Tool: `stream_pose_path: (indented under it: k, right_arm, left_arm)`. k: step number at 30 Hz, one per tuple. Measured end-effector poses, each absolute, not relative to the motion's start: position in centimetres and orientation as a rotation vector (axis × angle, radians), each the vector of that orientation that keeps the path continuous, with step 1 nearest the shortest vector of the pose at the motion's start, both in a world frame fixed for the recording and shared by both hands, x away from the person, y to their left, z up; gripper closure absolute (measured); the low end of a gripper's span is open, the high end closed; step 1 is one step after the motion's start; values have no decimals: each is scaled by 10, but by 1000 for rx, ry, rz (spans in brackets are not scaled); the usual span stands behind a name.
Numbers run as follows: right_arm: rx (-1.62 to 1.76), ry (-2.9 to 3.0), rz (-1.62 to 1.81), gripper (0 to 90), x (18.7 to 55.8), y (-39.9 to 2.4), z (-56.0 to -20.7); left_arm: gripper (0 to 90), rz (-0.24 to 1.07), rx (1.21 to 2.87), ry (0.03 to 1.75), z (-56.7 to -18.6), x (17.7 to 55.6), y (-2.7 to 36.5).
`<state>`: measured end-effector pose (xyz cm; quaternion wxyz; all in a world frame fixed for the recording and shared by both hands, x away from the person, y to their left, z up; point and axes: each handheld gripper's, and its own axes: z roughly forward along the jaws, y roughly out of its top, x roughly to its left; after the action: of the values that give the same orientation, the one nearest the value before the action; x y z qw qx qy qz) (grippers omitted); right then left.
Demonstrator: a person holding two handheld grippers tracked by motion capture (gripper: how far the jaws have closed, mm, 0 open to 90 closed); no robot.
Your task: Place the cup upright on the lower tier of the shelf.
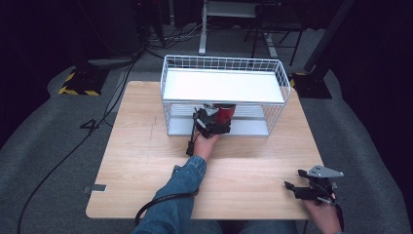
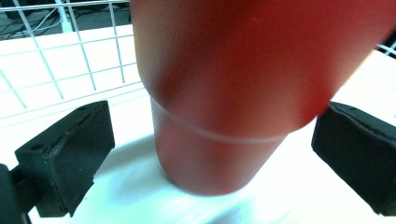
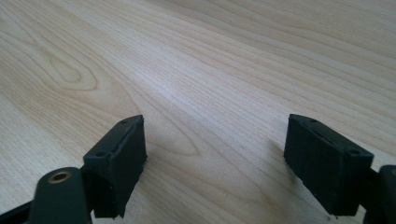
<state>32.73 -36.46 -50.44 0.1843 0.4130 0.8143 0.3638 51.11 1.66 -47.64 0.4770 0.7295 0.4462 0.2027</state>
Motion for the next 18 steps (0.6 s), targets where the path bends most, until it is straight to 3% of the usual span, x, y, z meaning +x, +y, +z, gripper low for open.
stream_pose_path:
  k: [18]
  right_arm:
    - [1163, 2298, 1025, 205, 327, -364, -504]
  left_arm:
    - [1, 463, 1750, 1054, -449, 466, 46]
